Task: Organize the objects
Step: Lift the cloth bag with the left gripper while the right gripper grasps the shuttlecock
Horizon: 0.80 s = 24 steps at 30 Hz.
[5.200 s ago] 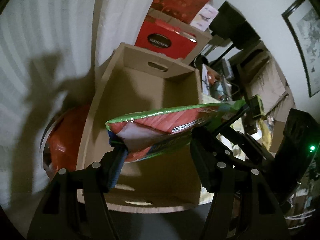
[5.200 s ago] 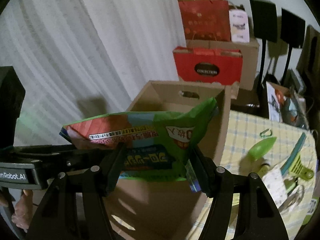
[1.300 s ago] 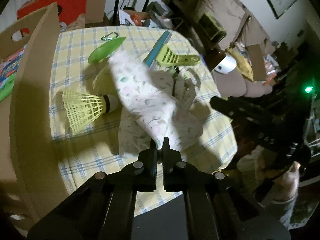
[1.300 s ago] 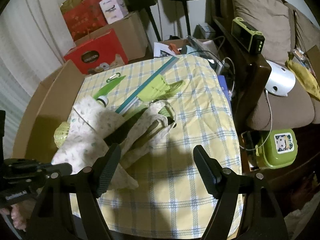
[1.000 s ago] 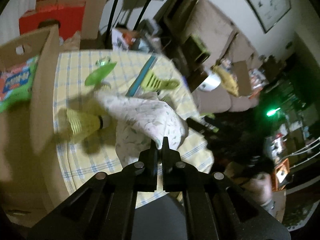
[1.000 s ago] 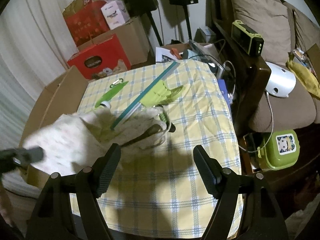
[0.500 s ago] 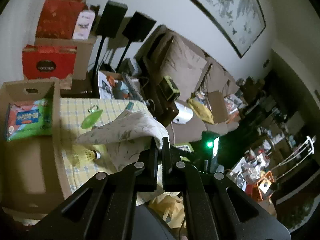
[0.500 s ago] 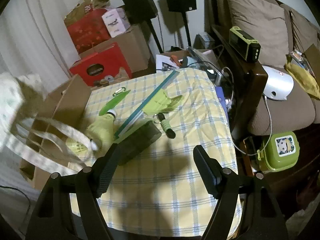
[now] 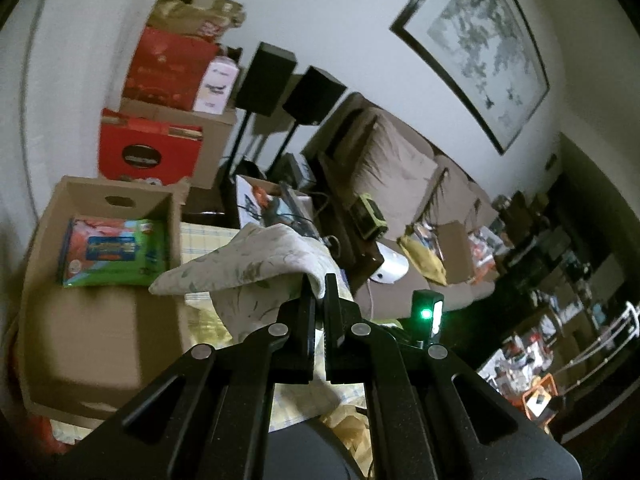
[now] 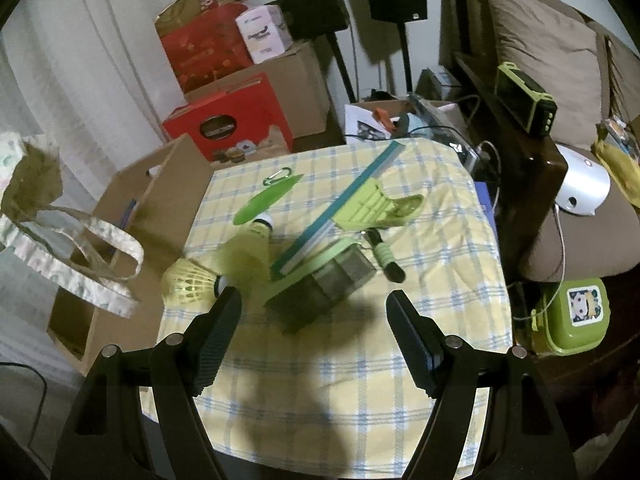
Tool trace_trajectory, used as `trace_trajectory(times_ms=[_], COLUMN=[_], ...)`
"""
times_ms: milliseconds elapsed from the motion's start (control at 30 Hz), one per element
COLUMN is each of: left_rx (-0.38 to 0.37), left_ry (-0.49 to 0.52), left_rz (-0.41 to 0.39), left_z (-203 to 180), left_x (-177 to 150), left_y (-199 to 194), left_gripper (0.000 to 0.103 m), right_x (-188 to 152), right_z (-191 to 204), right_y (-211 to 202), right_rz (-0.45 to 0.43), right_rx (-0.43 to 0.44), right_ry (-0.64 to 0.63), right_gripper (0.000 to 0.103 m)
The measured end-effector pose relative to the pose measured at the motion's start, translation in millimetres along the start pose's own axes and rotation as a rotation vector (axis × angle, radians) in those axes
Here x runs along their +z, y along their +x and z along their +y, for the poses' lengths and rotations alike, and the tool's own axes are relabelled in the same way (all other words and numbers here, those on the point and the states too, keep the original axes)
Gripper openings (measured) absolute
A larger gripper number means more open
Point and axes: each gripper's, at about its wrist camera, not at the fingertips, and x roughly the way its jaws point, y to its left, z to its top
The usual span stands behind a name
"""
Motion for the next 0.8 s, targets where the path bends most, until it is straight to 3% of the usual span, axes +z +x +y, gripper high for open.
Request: trace_trajectory(times_ms=[333,567,800], left_rx=[0.037,0.035,0.023], left_ry=[-0.037,-0.042,-0.039], left_rz=[-0.026,-0.031,-0.034], left_z=[32.0,43.4,46.1], left_x=[10.7,12.8,13.7], left_y=[-14.1,-16.9,-18.1], left_gripper=[0.003,0.003,0.003], right_x=[26.8,41.3,41.5], right_z=[22.0,40.4,58.2], right_y=[20.0,39.9,64.9], right_rz=[0.025,0.054,0.104], right_rx=[0.017,0.028,0.035], right_ry=[-0.030,-0.055,-0.088], right_gripper=[0.076,0.065,0.065])
